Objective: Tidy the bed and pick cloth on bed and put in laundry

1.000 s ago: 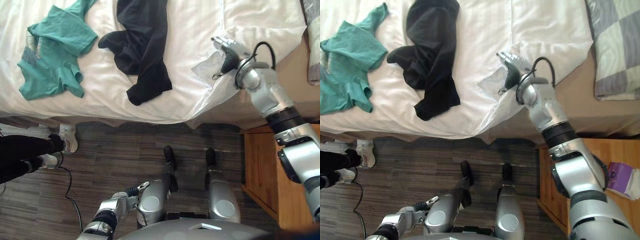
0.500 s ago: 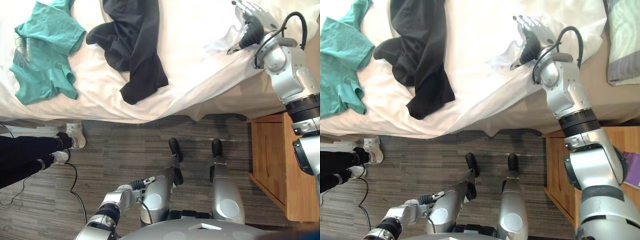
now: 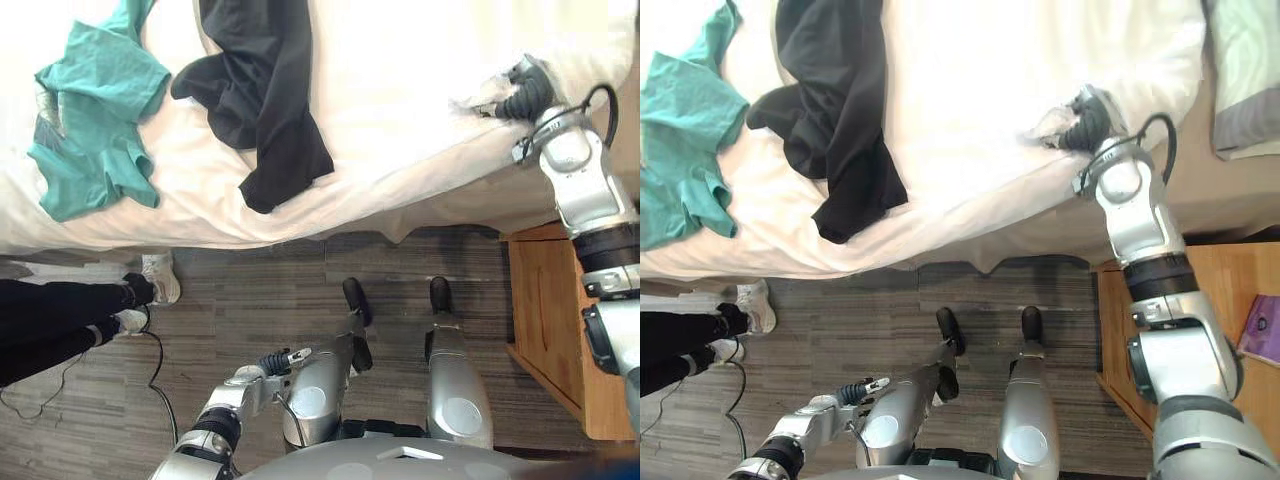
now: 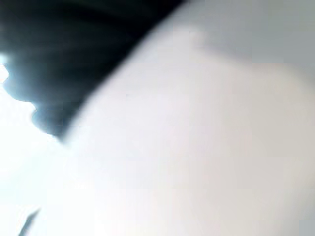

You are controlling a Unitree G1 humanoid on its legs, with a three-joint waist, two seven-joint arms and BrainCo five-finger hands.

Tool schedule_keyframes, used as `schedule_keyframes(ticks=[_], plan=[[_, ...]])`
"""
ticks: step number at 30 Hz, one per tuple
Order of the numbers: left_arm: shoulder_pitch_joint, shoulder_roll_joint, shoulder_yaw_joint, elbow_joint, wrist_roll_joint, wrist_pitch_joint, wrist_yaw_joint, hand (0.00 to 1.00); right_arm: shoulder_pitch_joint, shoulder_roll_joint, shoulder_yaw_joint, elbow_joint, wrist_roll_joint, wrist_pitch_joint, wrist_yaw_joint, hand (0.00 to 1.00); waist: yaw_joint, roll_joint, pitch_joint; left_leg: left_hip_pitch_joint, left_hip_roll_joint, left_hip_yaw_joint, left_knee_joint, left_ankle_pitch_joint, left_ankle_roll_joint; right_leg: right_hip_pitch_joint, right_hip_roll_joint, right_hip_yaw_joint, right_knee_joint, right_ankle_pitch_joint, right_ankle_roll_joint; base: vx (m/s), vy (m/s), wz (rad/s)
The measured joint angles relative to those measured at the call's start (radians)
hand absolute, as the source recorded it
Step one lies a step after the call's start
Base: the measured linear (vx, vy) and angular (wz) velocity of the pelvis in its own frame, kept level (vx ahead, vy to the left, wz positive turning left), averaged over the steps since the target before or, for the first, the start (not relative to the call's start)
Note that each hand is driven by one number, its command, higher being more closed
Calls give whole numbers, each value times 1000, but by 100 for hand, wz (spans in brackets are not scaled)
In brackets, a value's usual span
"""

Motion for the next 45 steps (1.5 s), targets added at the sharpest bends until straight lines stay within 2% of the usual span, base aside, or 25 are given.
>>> schedule_keyframes(ticks=[2,3,4,6,8,9,11,12,14,17,19,20,23,26,27,28,30,31,33,34,36,38,40,43,45], plan=[[8,0,22,0,4,-17,0,0,56,32,-43,-11,42,-25,-16,100,-9,-9,0,24,-1,10,0,-6,0,22,0,9,-6,-2,3,62,-27,-17],[25,0,38,1,16,-24,0,0,99,74,-70,-16,58,-44,-28,100,-21,-26,-6,44,-1,21,0,-14,-9,43,0,17,-20,-3,6,63,-28,-20],[33,0,39,2,31,-27,0,0,125,91,-84,-23,65,-51,-31,0,-25,-34,-10,52,-1,23,0,-17,-11,51,0,19,-24,-4,7,65,-30,-18],[45,0,40,22,43,-39,0,0,213,144,-134,-42,87,-64,-40,0,-33,-60,-30,72,0,24,0,-26,-13,75,1,19,-33,-9,14,70,-30,-3],[65,2,58,41,81,-44,0,0,325,211,-180,-58,114,-65,-64,0,-46,-99,-74,87,1,25,0,-35,-14,92,2,19,-36,-16,11,114,-40,1],[73,1,68,45,83,-48,0,0,352,226,-191,-58,132,-65,-72,0,-47,-109,-84,96,1,28,0,-39,-15,101,2,21,-37,-16,10,104,-28,-4],[108,0,86,56,117,-70,0,0,472,279,-250,-42,254,-58,-103,0,-46,-128,-142,124,0,50,-1,-57,-14,132,1,34,-56,-16,9,110,-14,-17],[117,-1,92,59,118,-76,1,0,498,293,-264,-30,281,-57,-110,0,-47,-132,-148,137,-1,52,-1,-62,-17,143,1,42,-61,-16,10,135,-17,-29],[146,-15,120,77,129,-84,1,0,601,349,-328,56,384,-67,-153,0,-57,-130,-189,169,-3,66,-4,-79,-19,173,0,54,-74,-20,12,113,-22,-25],[183,-35,146,87,140,-99,2,0,705,422,-424,208,525,-90,-225,0,-75,-118,-218,202,-3,78,-6,-94,-26,204,1,65,-86,-26,12,64,-30,-17],[188,-41,147,102,139,-98,4,0,747,451,-462,260,561,-92,-262,0,-84,-110,-224,216,-2,83,-6,-98,-30,215,3,71,-89,-27,12,31,-39,-15],[188,-46,146,112,137,-93,18,0,794,473,-499,311,586,-92,-305,0,-90,-104,-231,227,1,95,-7,-101,-32,220,5,75,-89,-29,10,15,-43,-22],[189,-49,145,113,135,-60,22,0,842,511,-590,371,632,-93,-365,0,-97,-100,-250,238,4,102,-7,-106,-37,229,9,78,-93,-32,11,-9,-41,-12],[190,-48,134,112,130,-21,26,0,880,530,-715,380,669,-113,-445,0,-99,-106,-265,251,4,101,-7,-112,-42,242,8,79,-93,-37,17,-8,-25,0],[194,-44,122,112,114,-7,38,0,881,529,-768,355,671,-126,-466,100,-99,-114,-272,253,2,101,-8,-116,-40,245,6,79,-93,-39,18,0,0,0],[198,-41,109,112,107,4,47,0,881,524,-790,315,668,-140,-471,100,-99,-116,-284,252,0,100,-8,-117,-39,245,4,79,-93,-39,19,0,0,0],[206,-34,95,112,105,28,64,0,862,479,-797,198,628,-182,-445,100,-98,-125,-298,251,-7,98,-8,-121,-35,247,-4,79,-93,-42,23,-37,-3,4],[209,-31,88,112,106,29,67,0,850,466,-792,168,619,-188,-430,100,-97,-128,-302,251,-9,96,-8,-122,-34,248,-5,79,-92,-42,24,-44,-3,5],[222,-20,65,112,105,30,71,0,804,421,-755,65,597,-214,-361,100,-95,-136,-308,249,-14,92,-8,-123,-33,249,-10,79,-92,-42,27,-19,-2,6],[228,-17,60,113,107,30,71,0,769,381,-703,-8,601,-222,-289,100,-95,-140,-310,249,-18,89,-8,-124,-31,249,-13,79,-93,-43,30,-12,-2,7],[231,-9,41,113,107,28,79,0,706,326,-616,-95,646,-228,-190,100,-94,-147,-316,248,-23,80,-8,-124,-31,250,-17,77,-93,-43,33,6,-8,11],[232,1,23,113,106,18,80,0,604,317,-526,-196,768,-221,-70,100,-77,-151,-325,247,-24,75,-8,-122,-27,250,-18,76,-92,-42,34,28,-22,8],[232,3,24,114,106,8,77,0,552,319,-444,-285,862,-193,-10,100,-71,-157,-327,239,-23,65,-8,-119,-23,248,-19,73,-92,-40,37,37,-34,16],[235,8,24,114,106,2,57,0,484,343,-334,-372,970,-152,50,100,-59,-162,-327,231,-21,49,-8,-108,-7,247,-17,66,-86,-33,29,56,-41,18],[235,9,23,114,105,-4,57,0,479,349,-285,-413,1041,-149,71,100,-46,-161,-327,226,-19,44,-7,-107,-7,243,-15,68,-83,-32,29,54,-49,12]])
